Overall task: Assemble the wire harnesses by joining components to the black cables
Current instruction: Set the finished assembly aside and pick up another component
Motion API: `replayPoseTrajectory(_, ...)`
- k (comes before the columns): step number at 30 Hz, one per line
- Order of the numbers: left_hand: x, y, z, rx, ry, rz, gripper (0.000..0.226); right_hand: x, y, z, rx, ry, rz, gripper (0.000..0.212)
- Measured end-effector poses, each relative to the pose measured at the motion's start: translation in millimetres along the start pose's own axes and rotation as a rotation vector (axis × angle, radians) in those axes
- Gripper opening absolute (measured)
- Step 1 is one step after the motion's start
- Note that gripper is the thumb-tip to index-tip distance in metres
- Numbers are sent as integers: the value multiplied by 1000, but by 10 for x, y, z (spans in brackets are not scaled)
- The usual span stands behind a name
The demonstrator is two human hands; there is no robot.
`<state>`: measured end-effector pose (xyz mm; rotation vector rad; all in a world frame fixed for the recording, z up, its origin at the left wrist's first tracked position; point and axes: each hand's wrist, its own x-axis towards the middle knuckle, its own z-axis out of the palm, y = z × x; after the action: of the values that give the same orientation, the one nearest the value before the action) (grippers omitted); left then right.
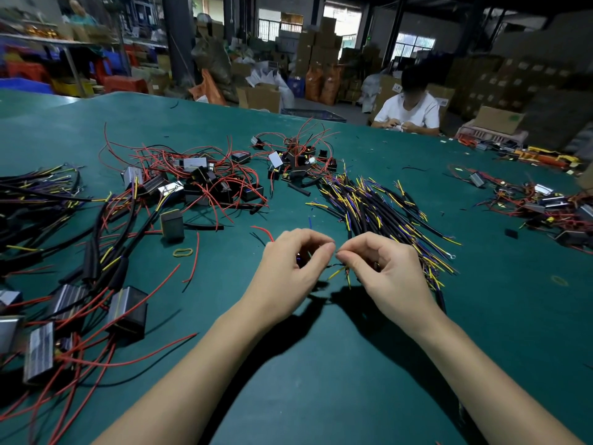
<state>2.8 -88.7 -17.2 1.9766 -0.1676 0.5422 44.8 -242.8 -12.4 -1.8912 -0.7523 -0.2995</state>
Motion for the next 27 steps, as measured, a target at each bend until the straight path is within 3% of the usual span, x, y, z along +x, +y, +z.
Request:
replayPoseTrajectory(13, -1, -7, -48, -28, -34, 131, 11, 14, 44, -12, 144, -29, 39, 18)
replayPoseTrajectory(17, 7, -13, -52, -65, -52, 102, 3, 14, 64, -5, 119, -58, 50, 15)
replayPoseTrajectory(27, -10, -9, -29, -79, -12, 20, 10, 9, 53, -20, 82, -87, 28, 15)
